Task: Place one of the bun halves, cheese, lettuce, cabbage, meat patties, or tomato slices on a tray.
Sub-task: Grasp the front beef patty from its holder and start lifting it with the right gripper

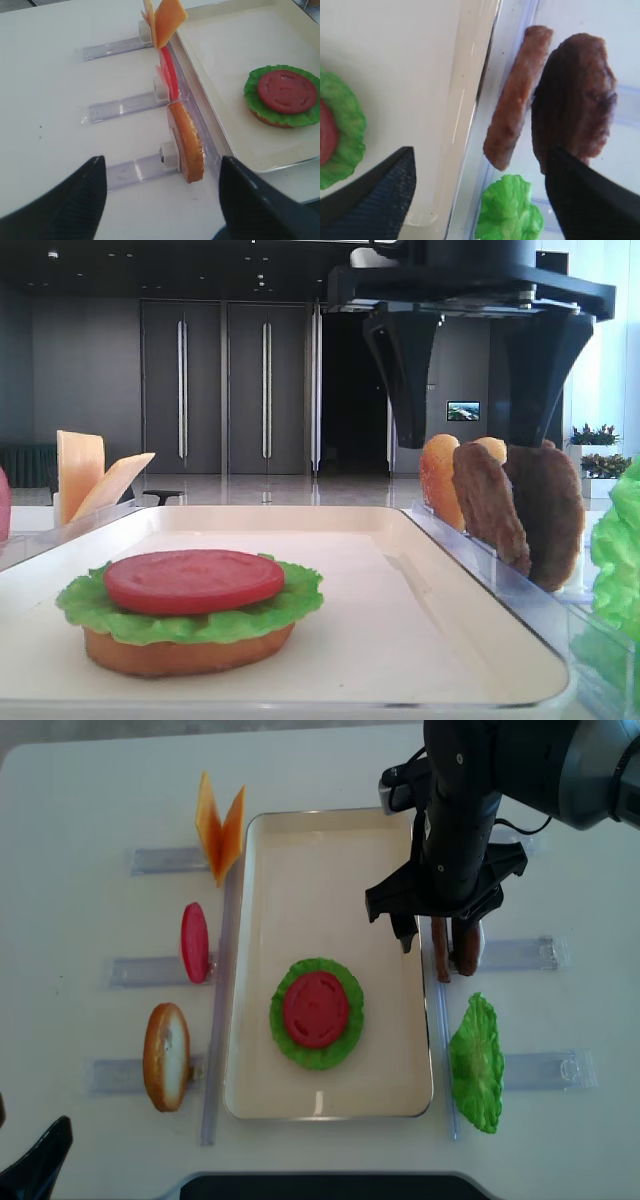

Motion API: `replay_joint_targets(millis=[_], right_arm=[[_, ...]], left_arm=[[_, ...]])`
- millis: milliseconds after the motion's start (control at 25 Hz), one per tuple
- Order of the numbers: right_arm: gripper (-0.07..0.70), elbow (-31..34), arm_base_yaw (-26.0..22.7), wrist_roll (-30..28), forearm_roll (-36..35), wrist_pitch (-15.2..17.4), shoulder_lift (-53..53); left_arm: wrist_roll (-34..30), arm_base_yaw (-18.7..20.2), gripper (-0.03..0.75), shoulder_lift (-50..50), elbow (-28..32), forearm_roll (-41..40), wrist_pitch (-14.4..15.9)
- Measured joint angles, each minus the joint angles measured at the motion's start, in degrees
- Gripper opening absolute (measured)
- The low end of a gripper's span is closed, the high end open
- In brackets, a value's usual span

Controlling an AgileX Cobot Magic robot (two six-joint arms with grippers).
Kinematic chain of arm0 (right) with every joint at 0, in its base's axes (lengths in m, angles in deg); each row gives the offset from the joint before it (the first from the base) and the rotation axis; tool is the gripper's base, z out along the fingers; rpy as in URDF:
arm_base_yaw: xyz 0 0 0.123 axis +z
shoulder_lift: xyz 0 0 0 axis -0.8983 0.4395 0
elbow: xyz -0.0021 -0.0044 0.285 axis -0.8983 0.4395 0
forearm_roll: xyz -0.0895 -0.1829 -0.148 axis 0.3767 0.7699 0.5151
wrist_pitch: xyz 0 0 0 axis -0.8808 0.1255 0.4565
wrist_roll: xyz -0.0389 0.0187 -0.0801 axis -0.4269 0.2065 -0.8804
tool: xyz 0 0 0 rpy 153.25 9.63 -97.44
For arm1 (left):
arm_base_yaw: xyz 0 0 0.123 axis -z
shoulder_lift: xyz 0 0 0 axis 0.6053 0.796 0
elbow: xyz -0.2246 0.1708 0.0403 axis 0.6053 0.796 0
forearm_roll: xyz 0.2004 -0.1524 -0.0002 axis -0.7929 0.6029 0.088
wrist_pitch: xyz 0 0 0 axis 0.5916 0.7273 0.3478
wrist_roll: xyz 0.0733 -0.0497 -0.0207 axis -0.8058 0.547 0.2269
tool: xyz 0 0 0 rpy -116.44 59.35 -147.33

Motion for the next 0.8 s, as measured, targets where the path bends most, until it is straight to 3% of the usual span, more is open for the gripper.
replay_joint_targets(millis=[800], right_arm=[[0.538, 0.0, -2.5, 0.0, -5.0, -4.0, 0.8]], left_arm=[[0.0, 0.0, 0.535, 0.0, 0.0, 0.0, 0.0]])
